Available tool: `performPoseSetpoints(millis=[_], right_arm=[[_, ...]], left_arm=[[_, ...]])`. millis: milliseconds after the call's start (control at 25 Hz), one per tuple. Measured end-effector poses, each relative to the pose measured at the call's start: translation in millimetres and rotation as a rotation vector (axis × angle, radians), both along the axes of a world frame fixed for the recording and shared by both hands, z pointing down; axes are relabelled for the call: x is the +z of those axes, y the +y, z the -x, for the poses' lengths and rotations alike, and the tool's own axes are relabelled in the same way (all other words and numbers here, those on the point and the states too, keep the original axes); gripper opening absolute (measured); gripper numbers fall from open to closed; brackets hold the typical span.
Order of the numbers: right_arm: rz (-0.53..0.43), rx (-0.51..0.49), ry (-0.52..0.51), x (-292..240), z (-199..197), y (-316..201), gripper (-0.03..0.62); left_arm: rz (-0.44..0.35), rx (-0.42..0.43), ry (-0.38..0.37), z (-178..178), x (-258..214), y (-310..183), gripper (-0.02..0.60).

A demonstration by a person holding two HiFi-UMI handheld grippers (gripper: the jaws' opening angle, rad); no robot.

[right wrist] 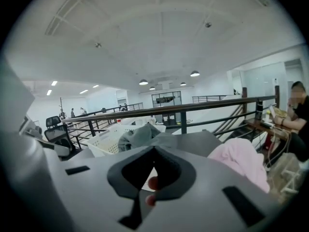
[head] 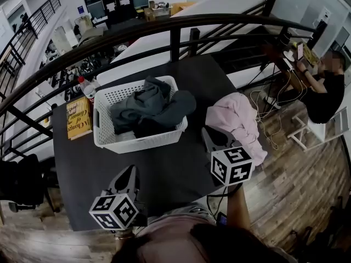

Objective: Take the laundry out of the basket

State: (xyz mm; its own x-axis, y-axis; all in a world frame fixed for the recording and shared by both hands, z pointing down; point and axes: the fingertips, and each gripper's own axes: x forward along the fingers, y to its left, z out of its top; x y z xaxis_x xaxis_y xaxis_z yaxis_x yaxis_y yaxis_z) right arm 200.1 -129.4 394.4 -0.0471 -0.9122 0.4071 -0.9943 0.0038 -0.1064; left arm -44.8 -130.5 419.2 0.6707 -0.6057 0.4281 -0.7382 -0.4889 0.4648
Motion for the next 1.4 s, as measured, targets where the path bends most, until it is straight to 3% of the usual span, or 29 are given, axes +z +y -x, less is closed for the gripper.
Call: performPoseSetpoints(millis=[240,680,1400], right_arm=[[-0.037,-0.075,-0.055,-6.9,49.2,-1.8,0.017],[-0.037,-0.147,-0.054,-5.5,113.2,-14.1,0.017],[-0.031,-0.076,-0.021,-10.1,146.8,7.6,0.017]], left_arm=[[-0.003,-0.033,0.008,26.4,2.7,-3.6,-0.011],[-0.006,-0.076,0.016,79.9,6.3,-3.0,-0.011],[0.004,0.013,0.064,109.7,10.8,-1.5,-0.011]])
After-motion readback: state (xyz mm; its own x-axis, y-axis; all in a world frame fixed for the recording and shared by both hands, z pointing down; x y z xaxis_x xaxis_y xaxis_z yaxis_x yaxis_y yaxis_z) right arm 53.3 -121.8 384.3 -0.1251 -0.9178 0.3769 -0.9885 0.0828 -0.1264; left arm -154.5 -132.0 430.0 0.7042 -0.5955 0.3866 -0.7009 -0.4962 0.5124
